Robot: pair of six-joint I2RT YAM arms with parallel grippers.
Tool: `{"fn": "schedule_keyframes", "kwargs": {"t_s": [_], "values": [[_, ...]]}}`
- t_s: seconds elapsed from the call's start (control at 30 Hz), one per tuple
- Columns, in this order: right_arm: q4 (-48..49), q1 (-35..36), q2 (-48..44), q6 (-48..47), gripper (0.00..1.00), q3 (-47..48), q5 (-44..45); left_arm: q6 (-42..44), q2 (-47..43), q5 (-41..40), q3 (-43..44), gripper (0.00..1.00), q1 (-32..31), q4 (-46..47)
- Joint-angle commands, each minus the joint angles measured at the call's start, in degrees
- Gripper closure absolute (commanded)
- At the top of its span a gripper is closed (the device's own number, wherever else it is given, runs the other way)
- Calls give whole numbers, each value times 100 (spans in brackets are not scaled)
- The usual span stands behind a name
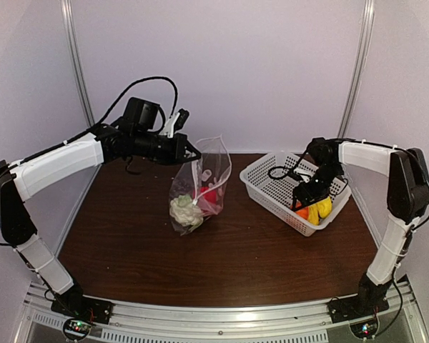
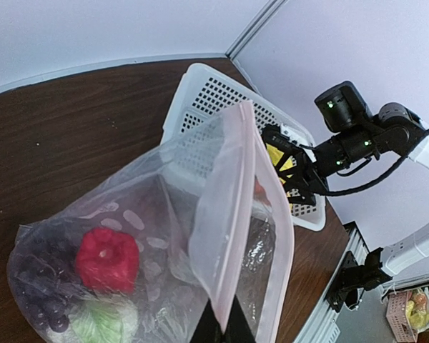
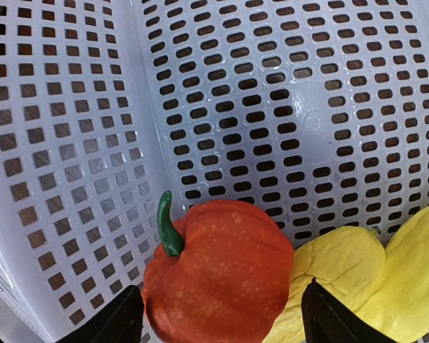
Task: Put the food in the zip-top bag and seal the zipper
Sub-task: Pick up the fake vegetable from the bin.
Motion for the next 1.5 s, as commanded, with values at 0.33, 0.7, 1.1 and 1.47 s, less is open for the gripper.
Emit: {"fn": "schedule_keyframes", "kwargs": {"t_s": [0.33,0.7,1.1,1.47], "values": [[-131,-99,350,225,36,250,-303,-78,-89,71,-198,100,38,274],[-296,-233,-224,-40,51,684,-348,-95,-40,59,-145,100,38,327],[119,-43,-1496,-370,56,1371,-2660,-170,113,42,-38,100,38,389],[855,1608,-1091,87,55,2337,-3239,-295,102,45,-4,100,38,434]]}}
